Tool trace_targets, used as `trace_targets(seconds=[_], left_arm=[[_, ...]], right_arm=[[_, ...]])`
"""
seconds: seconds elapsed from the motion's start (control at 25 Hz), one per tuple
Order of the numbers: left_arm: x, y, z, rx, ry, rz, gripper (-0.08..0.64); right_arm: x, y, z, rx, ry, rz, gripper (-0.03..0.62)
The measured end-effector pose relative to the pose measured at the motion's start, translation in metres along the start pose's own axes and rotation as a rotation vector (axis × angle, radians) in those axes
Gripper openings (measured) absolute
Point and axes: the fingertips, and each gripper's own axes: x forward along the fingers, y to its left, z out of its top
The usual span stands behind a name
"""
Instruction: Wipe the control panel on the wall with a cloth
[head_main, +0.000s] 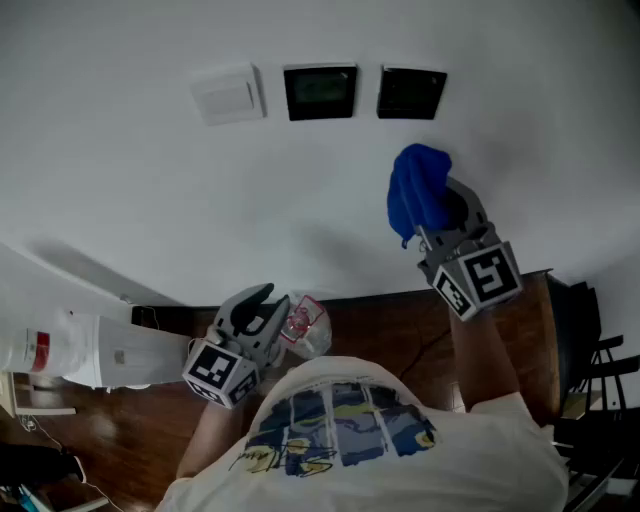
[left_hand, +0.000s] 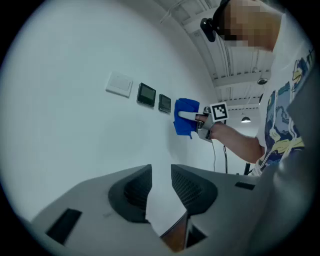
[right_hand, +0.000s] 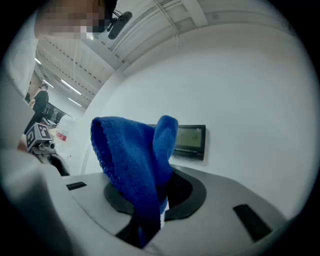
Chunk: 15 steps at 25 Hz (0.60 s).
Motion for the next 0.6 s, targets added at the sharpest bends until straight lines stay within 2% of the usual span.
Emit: trace_targets(seconds=[0.28,0.6], left_arm=[[-0.007,-0.005,-0.008,-0.032,-0.015,0.027,0.097],[-0.011,-0.005,-0.014,-0.043,-0.007,0.041,0.097]], right_arm=[[0.062,-0.025,0.042,-0.074,-0.037,-0.012,0.094],[0.081,-0.041,0.055,-0.094,-0.047,-0.057,0.094]])
